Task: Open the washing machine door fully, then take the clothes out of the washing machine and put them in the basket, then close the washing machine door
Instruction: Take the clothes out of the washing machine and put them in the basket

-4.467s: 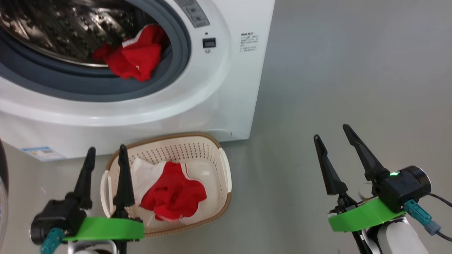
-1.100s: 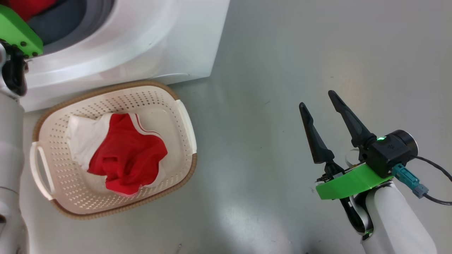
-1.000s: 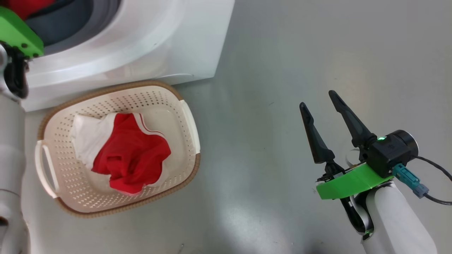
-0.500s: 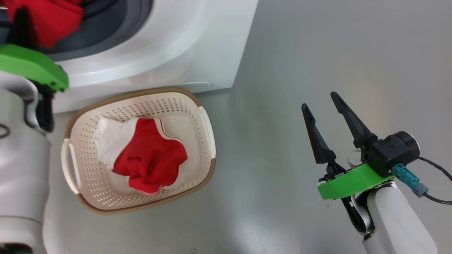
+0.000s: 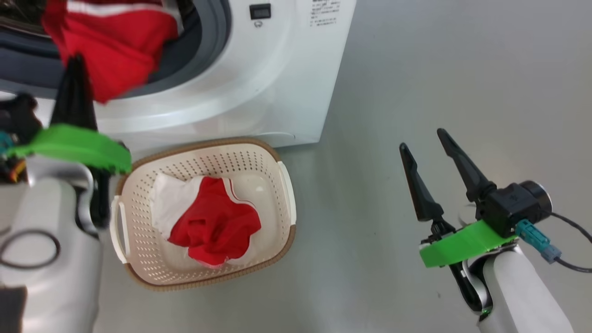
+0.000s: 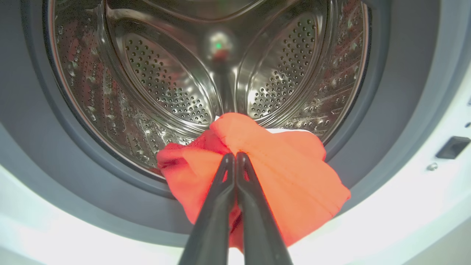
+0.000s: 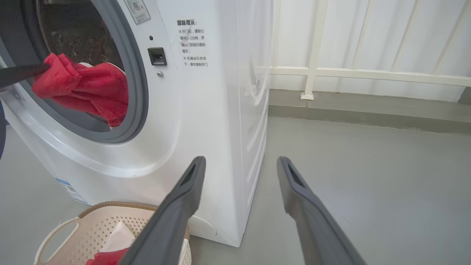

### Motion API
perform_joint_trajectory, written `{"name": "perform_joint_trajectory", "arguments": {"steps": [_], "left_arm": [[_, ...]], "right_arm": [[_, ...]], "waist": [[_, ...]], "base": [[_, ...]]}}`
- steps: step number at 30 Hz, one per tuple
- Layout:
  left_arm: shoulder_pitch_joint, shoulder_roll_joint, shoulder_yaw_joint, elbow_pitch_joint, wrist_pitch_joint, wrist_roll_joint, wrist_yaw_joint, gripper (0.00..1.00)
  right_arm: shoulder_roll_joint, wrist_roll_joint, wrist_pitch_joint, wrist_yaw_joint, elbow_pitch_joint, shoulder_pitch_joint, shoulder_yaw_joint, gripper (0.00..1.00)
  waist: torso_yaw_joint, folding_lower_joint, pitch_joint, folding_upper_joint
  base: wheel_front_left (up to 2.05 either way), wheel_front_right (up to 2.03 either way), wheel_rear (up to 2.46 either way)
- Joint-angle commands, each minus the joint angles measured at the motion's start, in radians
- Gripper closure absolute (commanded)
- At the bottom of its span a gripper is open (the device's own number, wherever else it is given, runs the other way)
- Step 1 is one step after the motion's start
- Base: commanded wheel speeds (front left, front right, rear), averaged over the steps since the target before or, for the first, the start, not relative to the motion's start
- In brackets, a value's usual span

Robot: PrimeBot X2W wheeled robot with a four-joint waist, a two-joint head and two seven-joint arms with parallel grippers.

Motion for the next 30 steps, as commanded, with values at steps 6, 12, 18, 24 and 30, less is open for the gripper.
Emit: {"name": "perform_joint_trajectory", "arguments": {"steps": [6, 12, 18, 24, 30], "left_arm": [[0.141, 0.030, 0.038, -0.143, -0.009, 0.010, 0.021, 1.00], [0.260, 0.023, 0.041, -0.282, -0.009, 0.026, 0.032, 1.00], [0.375, 0.008, 0.031, -0.423, -0.001, 0.033, 0.056, 1.00], [0.462, 0.006, 0.021, -0.537, 0.029, 0.045, 0.085, 1.00], [0.547, 0.007, 0.004, -0.639, 0.065, 0.061, 0.113, 1.00]], "right_arm": [[0.003, 0.006, -0.006, 0.005, -0.015, 0.029, -0.011, 0.00], [0.003, 0.004, -0.006, 0.005, -0.015, 0.042, -0.034, 0.00], [0.003, 0.014, -0.006, 0.005, -0.013, 0.060, -0.034, 0.00], [0.003, 0.017, -0.006, 0.005, -0.012, 0.068, -0.031, 0.00], [0.003, 0.025, -0.006, 0.005, -0.018, 0.078, -0.034, 0.00]], "waist": [[0.016, -0.0001, -0.072, 0.0000], [0.024, -0.0001, -0.118, 0.0000], [0.029, -0.0001, -0.149, 0.0000], [0.023, -0.0001, -0.170, 0.0000], [0.015, -0.0001, -0.184, 0.0000]], "base": [[0.00, 0.00, 0.00], [0.00, 0.00, 0.00], [0.00, 0.00, 0.00], [0.00, 0.00, 0.00], [0.00, 0.00, 0.00]]}}
